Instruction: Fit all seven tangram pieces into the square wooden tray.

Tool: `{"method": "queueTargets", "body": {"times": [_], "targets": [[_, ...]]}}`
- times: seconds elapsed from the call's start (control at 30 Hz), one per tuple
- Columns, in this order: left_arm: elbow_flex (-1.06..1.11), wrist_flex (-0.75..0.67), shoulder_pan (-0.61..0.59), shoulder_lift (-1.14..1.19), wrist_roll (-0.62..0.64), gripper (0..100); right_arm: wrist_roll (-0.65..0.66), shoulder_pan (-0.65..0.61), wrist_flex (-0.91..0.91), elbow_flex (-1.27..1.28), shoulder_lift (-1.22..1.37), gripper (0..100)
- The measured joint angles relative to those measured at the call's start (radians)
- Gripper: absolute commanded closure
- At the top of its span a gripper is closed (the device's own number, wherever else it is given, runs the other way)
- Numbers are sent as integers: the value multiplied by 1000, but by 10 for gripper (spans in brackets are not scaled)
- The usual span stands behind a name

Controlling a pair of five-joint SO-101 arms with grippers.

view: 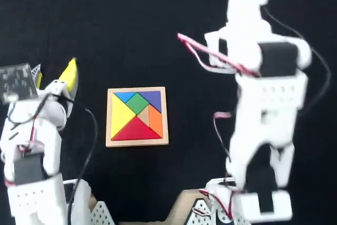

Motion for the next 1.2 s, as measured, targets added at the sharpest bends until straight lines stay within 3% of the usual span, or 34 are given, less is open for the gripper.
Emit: {"method": "queueTargets", "body": {"times": [0.47,0.73,1.1,1.2], "targets": [[-6,233,25,-431,-5,727,0,3,-14,295,-348,986],[-5,253,25,-459,-5,727,0,0,-64,459,-674,986],[180,253,25,-456,35,726,3,3,-416,1146,-1224,984],[192,253,25,-459,35,725,66,3,-488,1309,-1399,984]]}}
